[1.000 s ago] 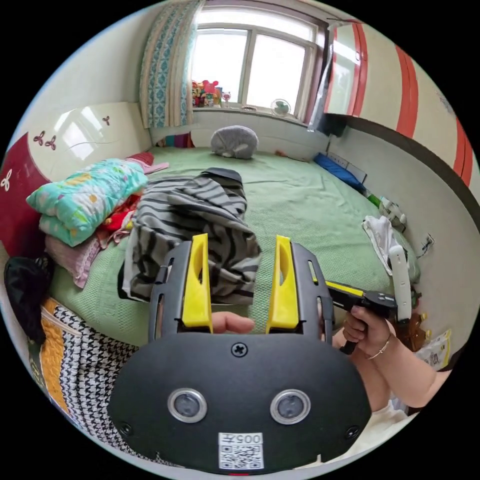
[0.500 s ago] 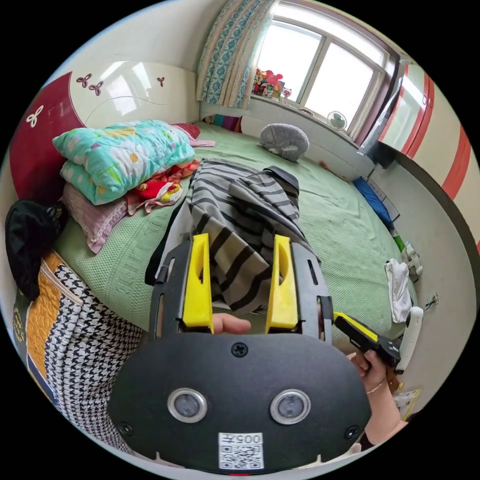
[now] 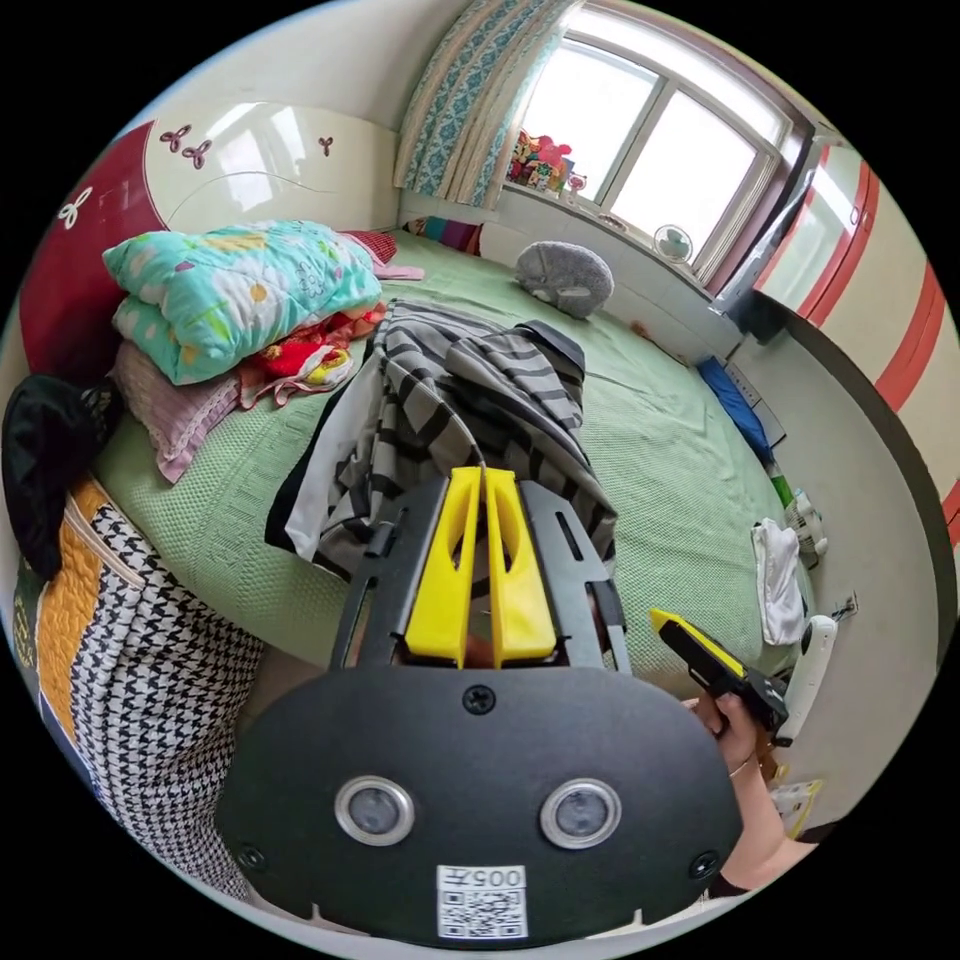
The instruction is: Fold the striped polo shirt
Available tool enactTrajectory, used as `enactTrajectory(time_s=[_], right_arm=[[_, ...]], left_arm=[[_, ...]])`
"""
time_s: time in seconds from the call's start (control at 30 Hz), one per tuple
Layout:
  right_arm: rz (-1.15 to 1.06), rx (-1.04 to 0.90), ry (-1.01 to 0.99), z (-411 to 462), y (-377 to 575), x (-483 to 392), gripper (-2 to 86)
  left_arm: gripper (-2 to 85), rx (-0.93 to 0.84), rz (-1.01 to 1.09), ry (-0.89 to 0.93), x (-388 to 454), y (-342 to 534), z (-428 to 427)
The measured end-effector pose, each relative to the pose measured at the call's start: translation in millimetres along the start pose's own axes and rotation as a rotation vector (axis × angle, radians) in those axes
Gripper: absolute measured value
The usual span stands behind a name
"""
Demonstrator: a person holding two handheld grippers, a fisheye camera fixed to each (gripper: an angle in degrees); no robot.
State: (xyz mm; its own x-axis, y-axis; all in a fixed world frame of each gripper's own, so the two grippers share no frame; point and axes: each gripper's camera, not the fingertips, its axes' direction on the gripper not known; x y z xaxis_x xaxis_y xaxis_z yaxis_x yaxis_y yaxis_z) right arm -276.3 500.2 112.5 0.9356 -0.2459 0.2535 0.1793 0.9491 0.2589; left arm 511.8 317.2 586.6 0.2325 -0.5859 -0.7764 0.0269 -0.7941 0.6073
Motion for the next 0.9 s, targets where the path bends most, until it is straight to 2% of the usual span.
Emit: enactTrajectory(time_s=[0.17,0.27,0.5,0.63,0.77,0.9], right_arm=[[-0.13,0.146,-0.193,-25,-7,3,0.8],[-0.197,0.082,-0.294,-23,-33,-3,5.6],[-0.373,-0.036,-0.25,1,-98,-46,14.6],[-0.345,-0.112,-0.211,28,-126,-53,12.5],[-0.207,-0.188,-0.257,39,-145,-41,0.5],[-0.2,-0.139,-0.359,15,-154,-46,0.6]], left_arm=[[0.5,0.022,0.096,0.023,3,3,1],[0.5,0.034,0.14,0.035,3,5,8],[0.5,0.037,0.161,0.121,-10,4,22],[0.5,0.039,0.176,0.152,-20,4,26],[0.5,0.034,0.269,0.14,-17,5,32],[0.4,0.05,0.324,0.205,-10,7,34]])
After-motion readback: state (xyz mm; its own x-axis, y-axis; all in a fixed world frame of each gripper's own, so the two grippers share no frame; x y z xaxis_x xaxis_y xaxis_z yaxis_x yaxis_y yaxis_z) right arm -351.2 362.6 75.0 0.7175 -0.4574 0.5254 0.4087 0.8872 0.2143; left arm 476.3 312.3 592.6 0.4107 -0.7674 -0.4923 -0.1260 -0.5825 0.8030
